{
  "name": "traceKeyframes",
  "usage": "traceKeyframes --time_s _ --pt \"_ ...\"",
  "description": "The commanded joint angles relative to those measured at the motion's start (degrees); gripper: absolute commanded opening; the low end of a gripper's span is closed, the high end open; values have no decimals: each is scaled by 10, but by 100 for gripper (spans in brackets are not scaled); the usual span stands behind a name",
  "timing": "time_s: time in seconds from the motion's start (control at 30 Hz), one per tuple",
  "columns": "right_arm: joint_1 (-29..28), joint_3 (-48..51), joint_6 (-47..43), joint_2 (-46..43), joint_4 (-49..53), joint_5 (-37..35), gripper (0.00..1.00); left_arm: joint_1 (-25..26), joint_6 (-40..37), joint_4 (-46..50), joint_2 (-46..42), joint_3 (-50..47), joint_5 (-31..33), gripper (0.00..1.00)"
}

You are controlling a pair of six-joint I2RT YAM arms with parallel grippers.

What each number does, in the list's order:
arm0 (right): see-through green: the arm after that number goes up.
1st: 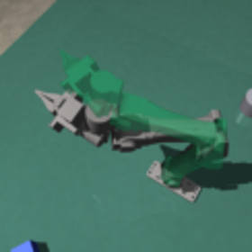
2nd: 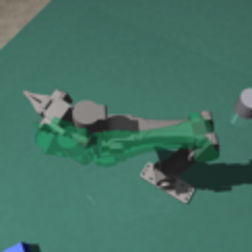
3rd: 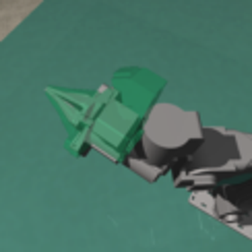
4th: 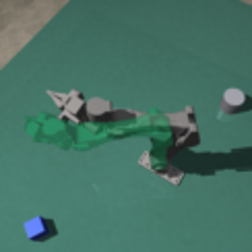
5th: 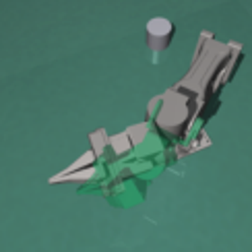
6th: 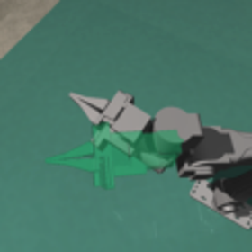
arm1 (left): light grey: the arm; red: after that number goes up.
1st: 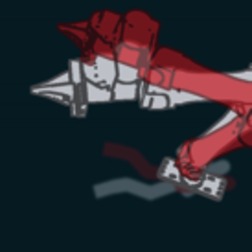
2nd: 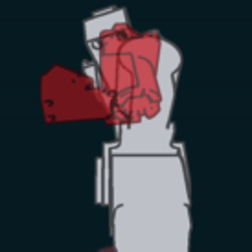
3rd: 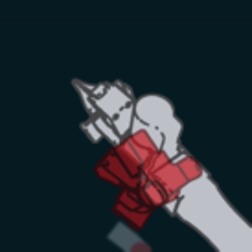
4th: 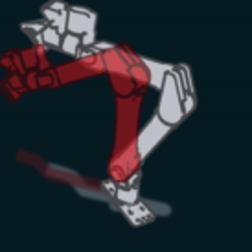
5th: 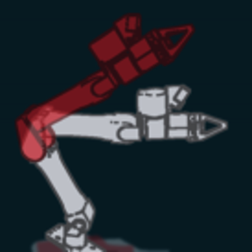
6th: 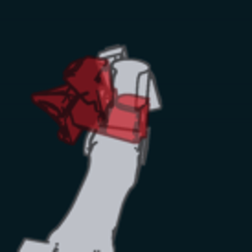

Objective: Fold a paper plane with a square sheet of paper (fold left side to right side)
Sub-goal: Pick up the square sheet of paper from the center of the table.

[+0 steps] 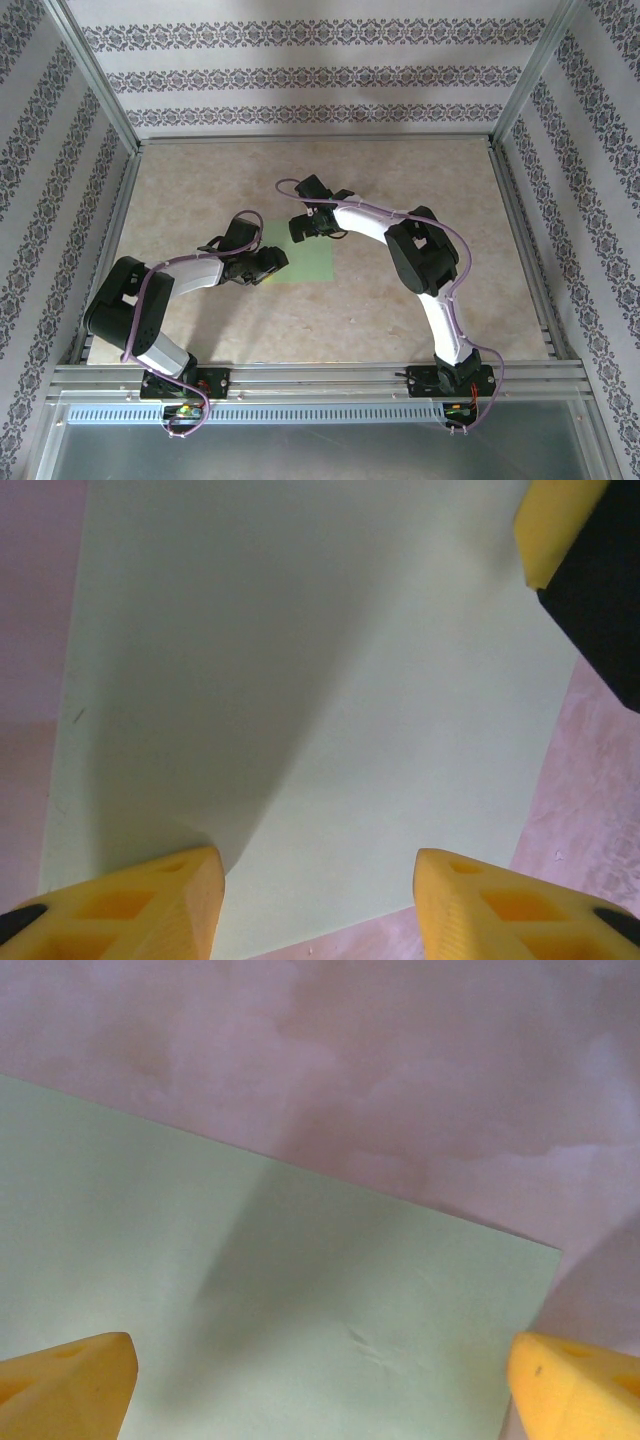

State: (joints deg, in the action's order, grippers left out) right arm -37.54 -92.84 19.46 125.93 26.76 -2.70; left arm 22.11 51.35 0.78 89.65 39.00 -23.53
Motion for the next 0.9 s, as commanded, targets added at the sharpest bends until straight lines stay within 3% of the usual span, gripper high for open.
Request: traceKeyframes --time_s 0.0,0.33,0.67,0.87 --pt "-12 -11 -6 17 31 11 94 -4 -10 3 18 -9 4 54" --pt "-46 20 -9 -20 50 24 88 -4 -9 -4 20 -9 3 52" --pt "-56 23 -7 -31 58 57 60 -3 -13 -13 5 -7 1 52" --pt "-45 36 -7 -53 49 100 45 -6 -28 -3 -33 -2 9 58"
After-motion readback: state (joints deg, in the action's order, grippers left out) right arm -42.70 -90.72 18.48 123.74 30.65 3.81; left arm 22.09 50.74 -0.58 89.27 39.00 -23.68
